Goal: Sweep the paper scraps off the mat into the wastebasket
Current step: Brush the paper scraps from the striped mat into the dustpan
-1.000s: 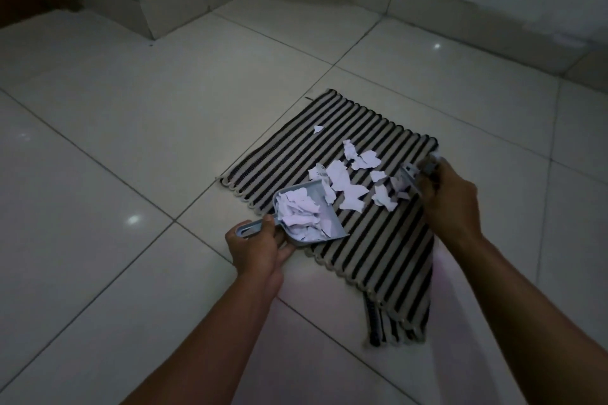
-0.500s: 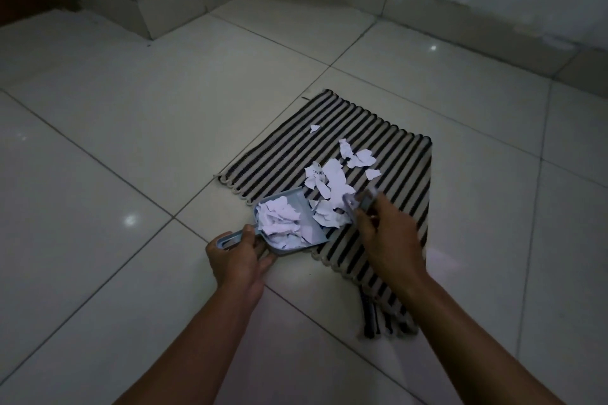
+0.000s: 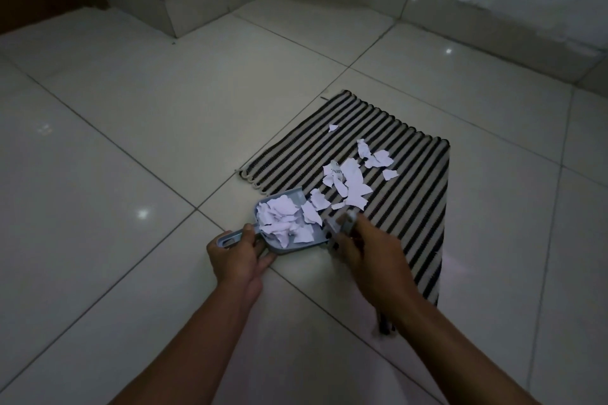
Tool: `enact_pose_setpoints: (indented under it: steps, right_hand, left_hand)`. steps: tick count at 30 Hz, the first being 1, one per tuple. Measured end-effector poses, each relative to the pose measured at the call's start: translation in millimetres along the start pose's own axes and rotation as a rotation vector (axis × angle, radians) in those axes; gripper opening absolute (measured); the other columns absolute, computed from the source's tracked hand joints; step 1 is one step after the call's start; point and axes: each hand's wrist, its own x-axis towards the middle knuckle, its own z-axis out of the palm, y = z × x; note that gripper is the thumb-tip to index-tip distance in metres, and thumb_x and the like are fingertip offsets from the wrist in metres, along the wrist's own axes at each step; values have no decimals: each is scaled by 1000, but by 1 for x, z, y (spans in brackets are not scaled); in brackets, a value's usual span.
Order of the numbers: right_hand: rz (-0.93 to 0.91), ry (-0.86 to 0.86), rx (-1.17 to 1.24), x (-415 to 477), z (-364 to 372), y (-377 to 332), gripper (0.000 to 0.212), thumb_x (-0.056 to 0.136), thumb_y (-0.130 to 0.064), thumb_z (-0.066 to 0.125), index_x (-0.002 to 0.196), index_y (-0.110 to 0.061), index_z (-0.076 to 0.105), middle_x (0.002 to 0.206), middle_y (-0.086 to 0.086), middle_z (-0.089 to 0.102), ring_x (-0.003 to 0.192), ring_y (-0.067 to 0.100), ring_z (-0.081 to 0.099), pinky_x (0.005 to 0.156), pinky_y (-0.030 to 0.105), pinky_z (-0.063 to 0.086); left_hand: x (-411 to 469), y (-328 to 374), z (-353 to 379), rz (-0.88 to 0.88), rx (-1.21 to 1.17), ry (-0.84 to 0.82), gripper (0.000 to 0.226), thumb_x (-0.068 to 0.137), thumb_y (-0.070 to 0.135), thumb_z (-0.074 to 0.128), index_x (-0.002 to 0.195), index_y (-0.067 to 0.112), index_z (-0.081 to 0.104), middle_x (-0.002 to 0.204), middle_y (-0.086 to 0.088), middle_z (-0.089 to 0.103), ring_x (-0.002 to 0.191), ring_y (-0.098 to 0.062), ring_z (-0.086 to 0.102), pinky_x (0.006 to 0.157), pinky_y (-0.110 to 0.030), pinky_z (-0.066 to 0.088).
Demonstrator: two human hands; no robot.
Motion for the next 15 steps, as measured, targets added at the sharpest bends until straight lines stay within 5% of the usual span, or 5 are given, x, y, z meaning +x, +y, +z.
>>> enact_pose_setpoints:
  steps: [6, 11, 15]
  right_hand:
    - [-151, -20, 34, 2, 15, -15, 14, 99, -29, 52, 112, -32, 57, 91, -17, 63, 84, 1, 62, 73, 21, 54]
    - [-61, 133, 90, 20, 3, -6, 12, 99, -26, 52, 105, -36, 53, 74, -17, 57, 65, -1, 62, 53, 18, 53]
    - [-107, -47, 48, 19, 24, -18, 23, 98, -42, 44, 108, -29, 58, 83, -11, 63, 73, 3, 61, 56, 17, 49]
  left_hand:
    - [2, 3, -5, -2, 0, 23, 29, 100, 2, 61, 123, 11, 45, 114, -27, 65, 84, -33, 71, 64, -50, 62]
    - [4, 9, -5, 4, -4, 14, 26, 99, 2, 61, 114, 13, 42, 111, -25, 64, 81, -30, 70, 63, -49, 62]
    - [7, 9, -5, 0, 5, 18, 30, 99, 2, 62, 121, 8, 44, 113, -25, 65, 86, -33, 72, 61, -49, 63]
